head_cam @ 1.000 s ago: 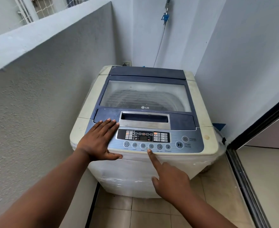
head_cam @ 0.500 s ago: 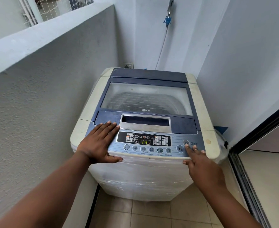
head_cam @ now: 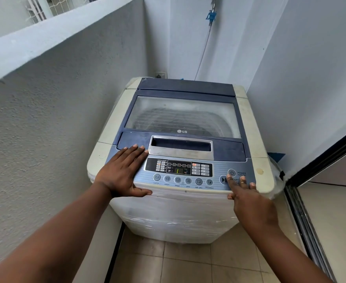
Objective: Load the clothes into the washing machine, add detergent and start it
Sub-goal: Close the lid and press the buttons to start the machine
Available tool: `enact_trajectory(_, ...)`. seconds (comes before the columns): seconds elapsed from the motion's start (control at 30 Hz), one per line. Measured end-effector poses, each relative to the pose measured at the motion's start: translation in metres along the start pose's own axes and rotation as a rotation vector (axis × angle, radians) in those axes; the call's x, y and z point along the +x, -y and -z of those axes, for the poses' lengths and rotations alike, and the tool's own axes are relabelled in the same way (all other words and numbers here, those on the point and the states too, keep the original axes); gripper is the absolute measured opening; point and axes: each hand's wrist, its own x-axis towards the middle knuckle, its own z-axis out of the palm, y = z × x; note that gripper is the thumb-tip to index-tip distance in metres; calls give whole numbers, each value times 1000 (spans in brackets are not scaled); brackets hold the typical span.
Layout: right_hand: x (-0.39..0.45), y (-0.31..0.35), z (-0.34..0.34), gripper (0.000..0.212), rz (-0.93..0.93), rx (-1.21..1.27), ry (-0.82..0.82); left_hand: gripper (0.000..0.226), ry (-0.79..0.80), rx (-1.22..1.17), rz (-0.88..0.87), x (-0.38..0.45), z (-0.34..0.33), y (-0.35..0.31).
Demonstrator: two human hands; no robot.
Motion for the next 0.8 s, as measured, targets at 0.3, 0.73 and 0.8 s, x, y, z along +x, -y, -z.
enact_trajectory(0.3,4,-6,-14,64,58,-67,-91,117,20,6,14,0,0,-1)
enact_trajectory(0.73,8,-9,-20,62,95,-98,-195,115,3,25,0,0,-1,0)
enact_trajectory(0.8,7,-11,-22,49,147,-114,-238,115,3,27,1,0,0,0)
